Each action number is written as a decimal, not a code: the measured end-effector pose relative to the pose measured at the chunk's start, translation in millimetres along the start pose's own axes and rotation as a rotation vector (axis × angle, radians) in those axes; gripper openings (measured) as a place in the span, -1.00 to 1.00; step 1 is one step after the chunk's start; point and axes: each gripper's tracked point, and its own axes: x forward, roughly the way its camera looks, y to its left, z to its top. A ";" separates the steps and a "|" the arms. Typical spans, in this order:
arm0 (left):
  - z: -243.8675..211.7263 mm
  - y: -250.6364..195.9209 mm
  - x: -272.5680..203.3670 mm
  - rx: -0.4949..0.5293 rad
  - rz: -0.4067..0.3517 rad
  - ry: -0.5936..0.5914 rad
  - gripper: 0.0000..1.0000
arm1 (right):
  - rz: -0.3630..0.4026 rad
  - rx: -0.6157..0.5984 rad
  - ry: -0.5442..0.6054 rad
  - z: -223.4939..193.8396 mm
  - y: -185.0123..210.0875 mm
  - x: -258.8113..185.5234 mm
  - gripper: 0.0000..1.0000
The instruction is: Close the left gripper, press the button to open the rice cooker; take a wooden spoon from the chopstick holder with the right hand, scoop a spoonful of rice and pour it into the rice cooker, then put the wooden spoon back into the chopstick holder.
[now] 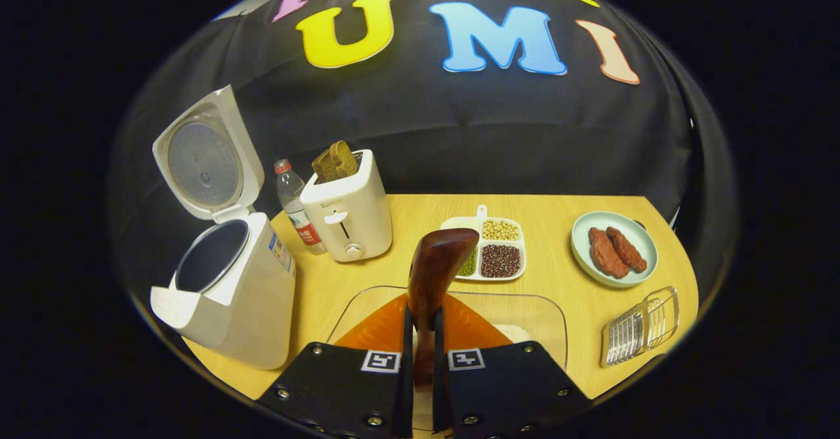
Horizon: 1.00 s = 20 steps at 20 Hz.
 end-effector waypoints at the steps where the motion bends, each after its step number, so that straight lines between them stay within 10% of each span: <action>1: 4.1 -1.3 -1.5 0.007 -0.004 -0.006 0.89 | 0.018 0.048 0.004 0.9 -0.9 -1.8 -0.76; 6: 10.6 -12.5 -1.9 0.019 -0.020 -0.015 0.95 | 0.084 0.314 -0.011 9.2 -14.1 -18.1 -0.76; 20: 47.1 -39.1 -8.3 0.084 -0.095 -0.088 0.89 | 0.365 0.460 -0.107 100.3 61.7 -101.9 -0.76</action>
